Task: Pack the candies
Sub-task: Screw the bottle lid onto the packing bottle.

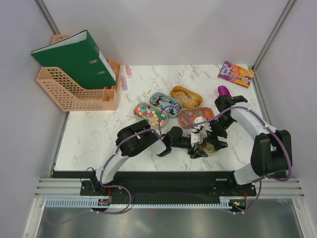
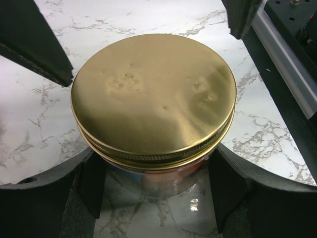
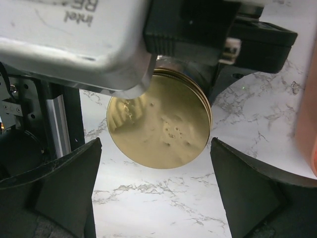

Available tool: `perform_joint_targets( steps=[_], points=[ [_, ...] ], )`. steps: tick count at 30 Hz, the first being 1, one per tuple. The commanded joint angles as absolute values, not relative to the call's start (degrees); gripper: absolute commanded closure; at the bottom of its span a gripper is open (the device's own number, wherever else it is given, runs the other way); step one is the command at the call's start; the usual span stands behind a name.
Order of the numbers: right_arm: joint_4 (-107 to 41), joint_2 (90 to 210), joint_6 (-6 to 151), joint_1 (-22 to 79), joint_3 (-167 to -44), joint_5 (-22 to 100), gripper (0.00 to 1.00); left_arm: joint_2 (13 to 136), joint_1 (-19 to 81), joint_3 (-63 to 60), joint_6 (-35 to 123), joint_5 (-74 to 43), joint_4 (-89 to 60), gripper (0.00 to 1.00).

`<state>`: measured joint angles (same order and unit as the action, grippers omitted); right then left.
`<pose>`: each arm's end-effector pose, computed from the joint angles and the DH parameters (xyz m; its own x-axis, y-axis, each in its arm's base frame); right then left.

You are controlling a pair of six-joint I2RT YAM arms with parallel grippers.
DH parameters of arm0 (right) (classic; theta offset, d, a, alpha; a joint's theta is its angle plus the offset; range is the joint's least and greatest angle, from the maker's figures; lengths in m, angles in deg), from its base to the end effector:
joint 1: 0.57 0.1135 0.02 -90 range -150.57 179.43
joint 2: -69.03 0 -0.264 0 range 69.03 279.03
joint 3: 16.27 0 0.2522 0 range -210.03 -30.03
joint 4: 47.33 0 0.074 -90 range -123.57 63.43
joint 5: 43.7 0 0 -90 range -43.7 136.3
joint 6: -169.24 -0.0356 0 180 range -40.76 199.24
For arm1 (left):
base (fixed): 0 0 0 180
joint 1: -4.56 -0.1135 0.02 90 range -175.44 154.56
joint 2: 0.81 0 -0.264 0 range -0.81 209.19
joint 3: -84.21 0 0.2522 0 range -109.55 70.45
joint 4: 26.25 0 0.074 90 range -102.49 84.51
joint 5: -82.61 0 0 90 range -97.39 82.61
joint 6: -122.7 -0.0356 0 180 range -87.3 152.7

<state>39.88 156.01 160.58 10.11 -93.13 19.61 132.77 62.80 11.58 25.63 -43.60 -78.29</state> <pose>0.2337 0.0604 0.2279 -0.0387 -0.9061 -0.4212 -0.9800 -0.0479 0.1932 0.2063 -0.3732 0.0684 0.0413 0.1219 -0.9917 0.9957 -0.0872 0.0308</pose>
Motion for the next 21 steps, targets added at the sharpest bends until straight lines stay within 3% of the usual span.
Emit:
perform_joint_targets(
  steps=[1, 21],
  points=[
    [40.88, 154.03, 162.74, 10.33, -92.00, 18.44, 0.02, 140.52, 60.47, 14.56, 27.07, -36.22, -53.89, 0.98],
    [39.74, 146.28, 159.84, 8.93, -78.46, 25.12, 0.02, 142.37, 58.00, 12.36, 27.16, -34.46, -50.90, 0.98]
  ],
)
